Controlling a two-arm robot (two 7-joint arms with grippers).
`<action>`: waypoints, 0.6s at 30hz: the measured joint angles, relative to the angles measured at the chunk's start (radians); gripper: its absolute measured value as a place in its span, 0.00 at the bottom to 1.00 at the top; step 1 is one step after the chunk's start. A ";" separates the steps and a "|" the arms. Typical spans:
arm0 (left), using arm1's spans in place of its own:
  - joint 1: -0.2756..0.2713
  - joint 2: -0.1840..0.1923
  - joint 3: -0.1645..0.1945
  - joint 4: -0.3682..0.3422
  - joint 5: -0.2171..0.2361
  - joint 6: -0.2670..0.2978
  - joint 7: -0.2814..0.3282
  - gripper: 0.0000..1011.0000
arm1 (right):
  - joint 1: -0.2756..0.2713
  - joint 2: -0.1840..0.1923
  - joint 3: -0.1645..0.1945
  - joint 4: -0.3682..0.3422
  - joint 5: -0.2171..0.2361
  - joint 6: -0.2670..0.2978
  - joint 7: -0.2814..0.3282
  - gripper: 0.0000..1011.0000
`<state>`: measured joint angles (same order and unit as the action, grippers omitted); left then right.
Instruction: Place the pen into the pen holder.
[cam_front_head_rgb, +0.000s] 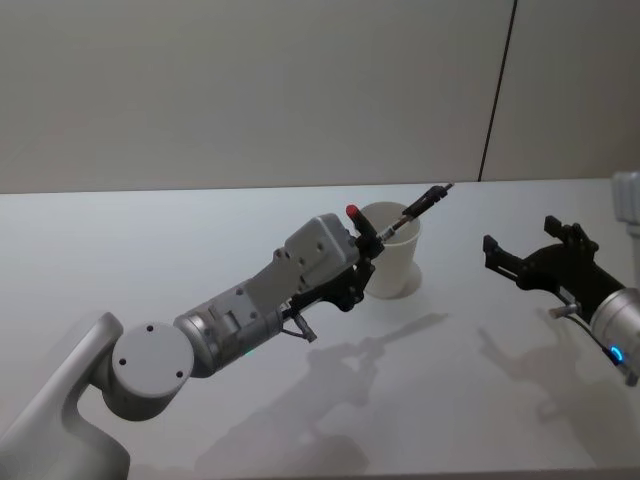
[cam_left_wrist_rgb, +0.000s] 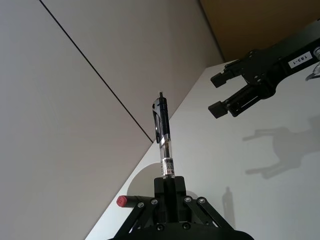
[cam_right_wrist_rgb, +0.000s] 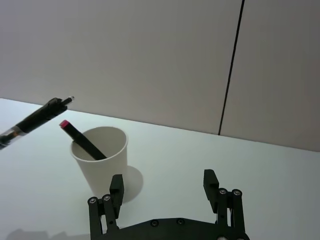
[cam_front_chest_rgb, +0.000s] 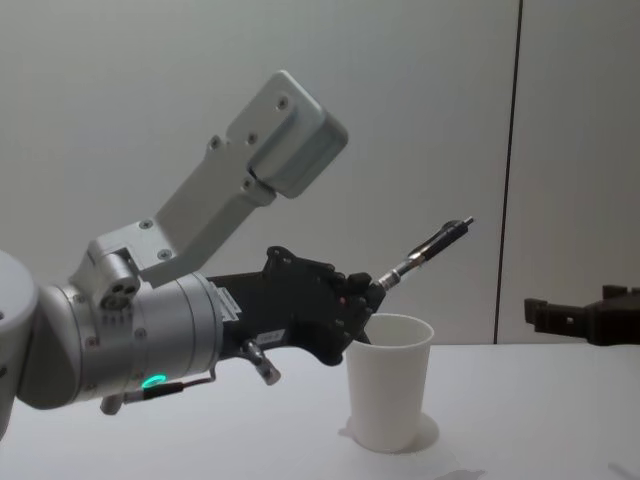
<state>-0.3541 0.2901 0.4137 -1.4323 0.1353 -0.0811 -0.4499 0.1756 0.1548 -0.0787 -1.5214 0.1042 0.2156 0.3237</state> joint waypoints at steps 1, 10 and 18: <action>0.000 0.000 0.000 0.000 0.000 0.000 0.000 0.13 | -0.001 0.001 0.002 0.000 0.009 0.002 0.006 0.99; -0.001 -0.001 0.000 0.001 0.000 -0.001 -0.001 0.13 | -0.002 0.015 0.022 0.004 0.139 0.039 0.093 0.99; -0.001 -0.001 0.000 0.002 0.000 -0.001 -0.001 0.13 | 0.008 0.023 0.033 0.019 0.248 0.087 0.161 0.99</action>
<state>-0.3553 0.2888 0.4140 -1.4306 0.1354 -0.0817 -0.4508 0.1834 0.1776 -0.0454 -1.5019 0.3527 0.3024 0.4845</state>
